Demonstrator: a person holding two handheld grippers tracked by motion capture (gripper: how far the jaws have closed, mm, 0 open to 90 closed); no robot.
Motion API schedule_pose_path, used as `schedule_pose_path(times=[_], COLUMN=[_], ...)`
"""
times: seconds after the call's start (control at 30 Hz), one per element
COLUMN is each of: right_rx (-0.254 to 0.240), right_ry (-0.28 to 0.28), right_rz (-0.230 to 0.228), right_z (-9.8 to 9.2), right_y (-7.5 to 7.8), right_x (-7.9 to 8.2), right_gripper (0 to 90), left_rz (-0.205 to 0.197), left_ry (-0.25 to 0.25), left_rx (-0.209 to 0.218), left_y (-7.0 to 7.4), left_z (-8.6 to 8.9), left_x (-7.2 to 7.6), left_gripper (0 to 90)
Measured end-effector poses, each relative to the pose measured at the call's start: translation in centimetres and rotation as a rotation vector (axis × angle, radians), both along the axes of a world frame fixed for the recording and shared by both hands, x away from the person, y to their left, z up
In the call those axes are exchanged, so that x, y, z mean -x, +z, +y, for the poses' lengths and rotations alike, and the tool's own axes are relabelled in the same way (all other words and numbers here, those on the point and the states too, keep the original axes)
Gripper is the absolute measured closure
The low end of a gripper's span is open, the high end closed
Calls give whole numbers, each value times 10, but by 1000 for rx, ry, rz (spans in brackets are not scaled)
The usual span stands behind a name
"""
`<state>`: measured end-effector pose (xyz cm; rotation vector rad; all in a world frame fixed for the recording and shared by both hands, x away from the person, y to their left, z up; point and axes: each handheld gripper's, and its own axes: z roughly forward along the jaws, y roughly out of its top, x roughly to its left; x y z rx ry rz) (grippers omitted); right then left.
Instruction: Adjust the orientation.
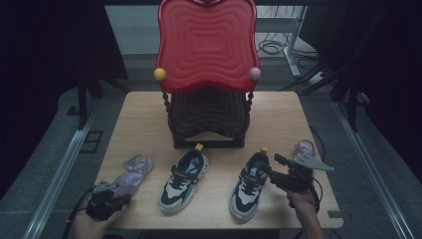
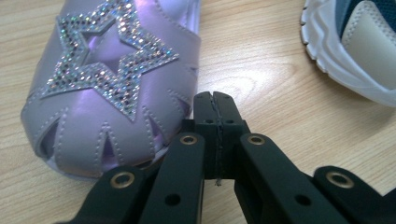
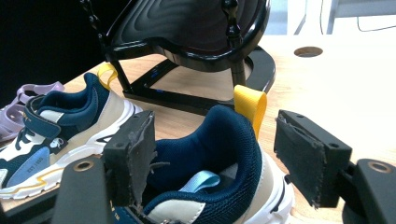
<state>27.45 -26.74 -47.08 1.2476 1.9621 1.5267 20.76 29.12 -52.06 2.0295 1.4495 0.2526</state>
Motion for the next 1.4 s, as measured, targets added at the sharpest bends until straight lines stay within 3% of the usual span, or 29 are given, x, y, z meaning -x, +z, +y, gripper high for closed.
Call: schedule_pose_path(times=[0.7, 0.97, 1.4], right_rx=[3, 6, 9], right_ry=[-10, -18, -25], right_rz=[5, 19, 26], right_z=[-2, -4, -7], right_y=[-3, -6, -8], right_x=[0, -2, -2], right_gripper=[297, 298, 301], left_rz=[44, 54, 75], left_ry=[-10, 45, 67], left_rx=[-57, -65, -60], left_y=[5, 2, 0], left_z=[9, 27, 38], left_x=[-6, -12, -24], left_gripper=[900, 900, 900])
